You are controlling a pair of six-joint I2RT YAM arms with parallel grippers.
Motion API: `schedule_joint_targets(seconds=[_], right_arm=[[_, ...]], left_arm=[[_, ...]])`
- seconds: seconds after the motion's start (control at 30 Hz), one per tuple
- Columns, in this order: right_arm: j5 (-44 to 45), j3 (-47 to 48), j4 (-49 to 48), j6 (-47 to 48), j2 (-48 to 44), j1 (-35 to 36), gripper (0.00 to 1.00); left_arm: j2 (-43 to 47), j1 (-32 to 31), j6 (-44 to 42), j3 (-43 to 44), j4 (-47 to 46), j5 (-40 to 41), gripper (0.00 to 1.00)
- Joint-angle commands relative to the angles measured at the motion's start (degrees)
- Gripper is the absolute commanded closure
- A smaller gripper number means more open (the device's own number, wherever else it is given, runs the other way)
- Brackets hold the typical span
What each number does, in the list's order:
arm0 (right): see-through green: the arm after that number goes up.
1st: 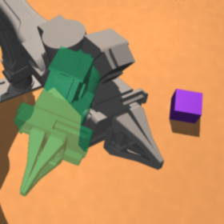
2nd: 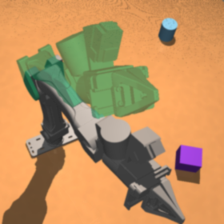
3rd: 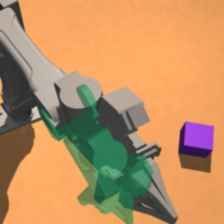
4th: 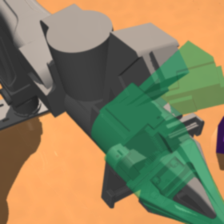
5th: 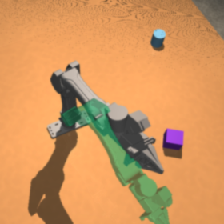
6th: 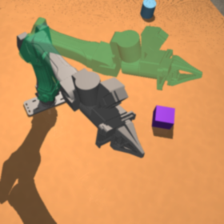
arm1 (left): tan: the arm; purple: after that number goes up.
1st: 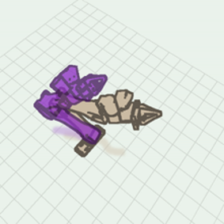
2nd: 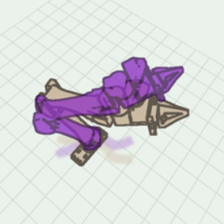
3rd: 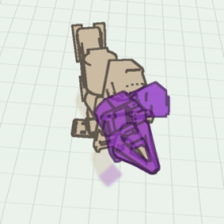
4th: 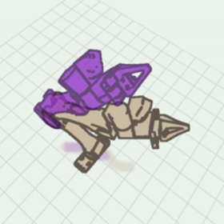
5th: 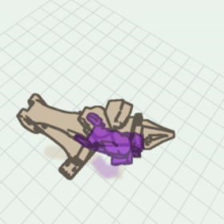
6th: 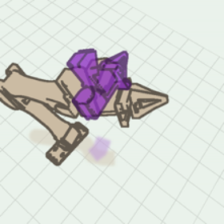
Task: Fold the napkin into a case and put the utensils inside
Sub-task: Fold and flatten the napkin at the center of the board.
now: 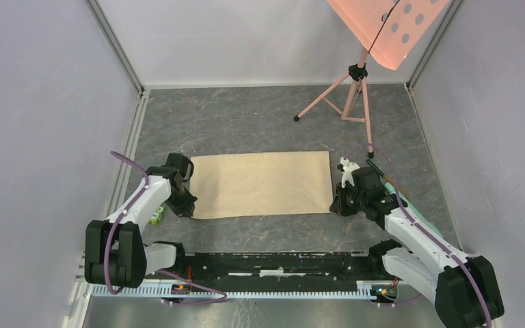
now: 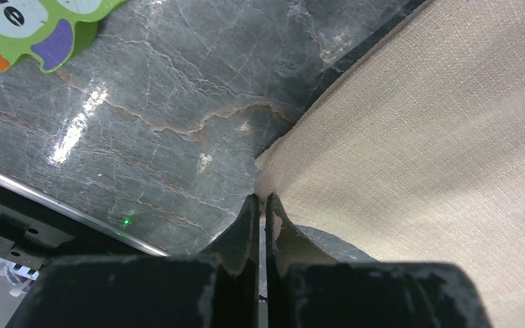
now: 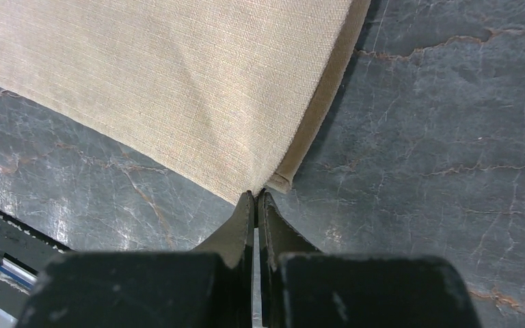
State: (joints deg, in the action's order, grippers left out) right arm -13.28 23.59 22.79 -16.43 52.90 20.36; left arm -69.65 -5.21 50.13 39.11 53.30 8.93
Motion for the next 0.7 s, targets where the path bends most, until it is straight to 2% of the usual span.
schedule_joint_targets(seconds=[0.0, 0.67], right_arm=[[-0.23, -0.53, -2.72, -0.38, 0.92, 0.07, 1.00], [-0.10, -0.34, -3.53, -0.23, 1.27, 0.12, 1.00]], left_arm=[[-1.14, 0.12, 1.90, -0.41, -1.61, 0.51, 0.98], [-2.03, 0.20, 0.69, 1.52, -2.54, 3.70, 0.98]])
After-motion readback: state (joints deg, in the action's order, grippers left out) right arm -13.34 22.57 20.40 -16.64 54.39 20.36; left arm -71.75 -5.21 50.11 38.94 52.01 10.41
